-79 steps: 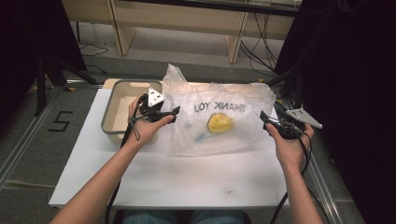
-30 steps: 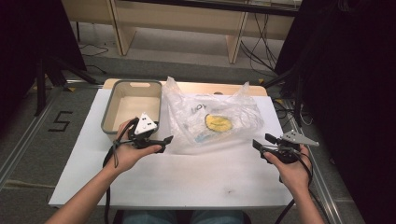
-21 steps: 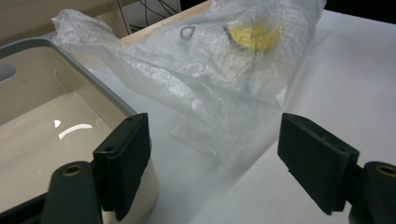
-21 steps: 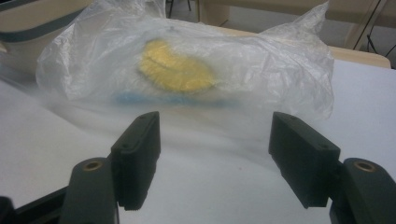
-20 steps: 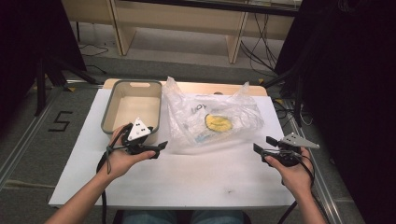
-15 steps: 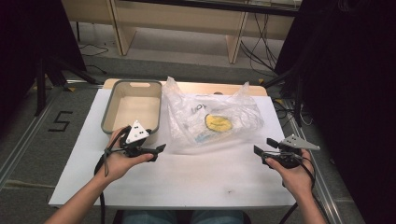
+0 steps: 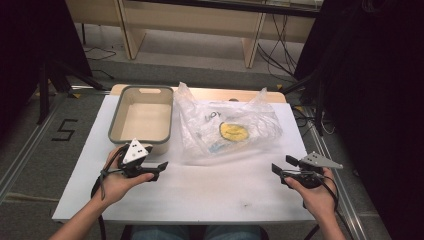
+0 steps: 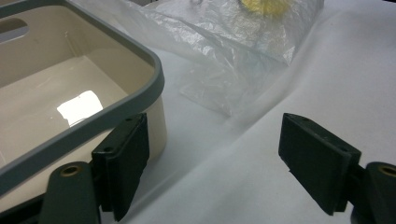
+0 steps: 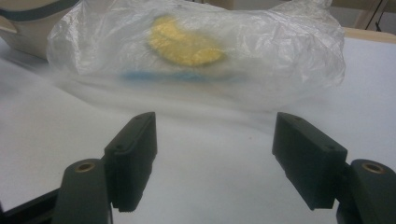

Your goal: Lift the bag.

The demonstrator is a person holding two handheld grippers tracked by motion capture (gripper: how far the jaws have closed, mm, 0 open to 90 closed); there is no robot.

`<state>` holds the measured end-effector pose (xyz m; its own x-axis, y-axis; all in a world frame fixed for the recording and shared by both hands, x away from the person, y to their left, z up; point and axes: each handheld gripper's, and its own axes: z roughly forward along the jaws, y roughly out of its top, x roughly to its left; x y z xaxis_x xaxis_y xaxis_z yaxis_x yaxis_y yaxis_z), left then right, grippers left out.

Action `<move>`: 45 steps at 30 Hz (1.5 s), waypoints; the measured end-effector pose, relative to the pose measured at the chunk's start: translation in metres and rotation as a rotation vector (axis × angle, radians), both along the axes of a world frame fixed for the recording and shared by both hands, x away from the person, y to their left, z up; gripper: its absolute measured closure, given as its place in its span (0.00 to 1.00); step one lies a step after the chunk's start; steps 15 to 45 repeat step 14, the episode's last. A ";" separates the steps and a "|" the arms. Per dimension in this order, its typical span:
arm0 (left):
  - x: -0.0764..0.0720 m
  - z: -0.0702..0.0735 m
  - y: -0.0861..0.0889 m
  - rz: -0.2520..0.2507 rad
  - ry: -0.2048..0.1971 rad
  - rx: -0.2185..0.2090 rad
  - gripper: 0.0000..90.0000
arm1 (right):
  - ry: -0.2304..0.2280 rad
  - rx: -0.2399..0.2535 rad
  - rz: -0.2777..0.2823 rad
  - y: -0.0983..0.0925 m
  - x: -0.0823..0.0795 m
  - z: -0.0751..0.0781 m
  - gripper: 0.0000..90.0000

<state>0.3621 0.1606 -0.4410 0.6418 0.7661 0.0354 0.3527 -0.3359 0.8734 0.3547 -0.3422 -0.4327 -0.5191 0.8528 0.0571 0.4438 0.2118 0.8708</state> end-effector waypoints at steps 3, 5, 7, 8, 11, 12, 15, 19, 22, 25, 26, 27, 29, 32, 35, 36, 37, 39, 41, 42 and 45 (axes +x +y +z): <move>-0.005 -0.003 0.004 0.007 0.003 -0.006 0.27 | 0.001 -0.003 -0.002 -0.001 -0.002 -0.001 0.35; -0.007 -0.006 0.006 0.011 0.010 -0.008 0.27 | 0.006 -0.004 -0.007 -0.002 -0.002 -0.003 0.35; -0.008 -0.008 0.007 0.017 0.015 -0.009 0.27 | 0.007 -0.006 -0.007 -0.003 -0.002 -0.004 0.35; -0.009 -0.009 0.007 0.017 0.017 -0.003 0.27 | 0.008 -0.006 -0.008 -0.003 -0.002 -0.005 0.35; -0.009 -0.009 0.008 0.026 0.015 -0.006 0.27 | 0.007 -0.004 -0.007 -0.002 -0.002 -0.005 0.35; -0.009 -0.009 0.009 0.027 0.014 -0.007 0.26 | 0.003 -0.002 -0.007 -0.002 -0.002 -0.005 0.35; -0.009 -0.009 0.010 0.032 0.015 -0.002 0.26 | 0.001 0.001 -0.005 -0.002 -0.002 -0.005 0.35; -0.009 -0.009 0.010 0.032 0.015 -0.002 0.26 | 0.001 0.001 -0.005 -0.002 -0.002 -0.005 0.35; -0.009 -0.009 0.010 0.032 0.015 -0.002 0.26 | 0.001 0.001 -0.005 -0.002 -0.002 -0.005 0.35; -0.009 -0.009 0.010 0.032 0.015 -0.002 0.26 | 0.001 0.001 -0.005 -0.002 -0.002 -0.005 0.35; -0.009 -0.009 0.010 0.032 0.015 -0.002 0.26 | 0.001 0.001 -0.005 -0.002 -0.002 -0.005 0.35; -0.009 -0.009 0.010 0.032 0.015 -0.002 0.26 | 0.001 0.001 -0.005 -0.002 -0.002 -0.005 0.35; -0.009 -0.009 0.010 0.032 0.015 -0.002 0.26 | 0.001 0.001 -0.005 -0.002 -0.002 -0.005 0.35; -0.009 -0.009 0.010 0.032 0.015 -0.002 0.26 | 0.001 0.001 -0.005 -0.002 -0.002 -0.005 0.35; -0.009 -0.009 0.010 0.032 0.015 -0.002 0.26 | 0.001 0.001 -0.005 -0.002 -0.002 -0.005 0.35; -0.009 -0.009 0.010 0.032 0.015 -0.002 0.26 | 0.001 0.001 -0.005 -0.002 -0.002 -0.005 0.35; -0.009 -0.009 0.010 0.032 0.015 -0.002 0.26 | 0.001 0.001 -0.005 -0.002 -0.002 -0.005 0.35; -0.009 -0.009 0.010 0.032 0.015 -0.002 0.26 | 0.001 0.001 -0.005 -0.002 -0.002 -0.005 0.35; -0.009 -0.009 0.010 0.032 0.015 -0.002 0.26 | 0.001 0.001 -0.005 -0.002 -0.002 -0.005 0.35; -0.009 -0.009 0.010 0.032 0.015 -0.002 0.26 | 0.001 0.001 -0.005 -0.002 -0.002 -0.005 0.35; -0.009 -0.009 0.010 0.032 0.015 -0.002 0.26 | 0.001 0.001 -0.005 -0.002 -0.002 -0.005 0.35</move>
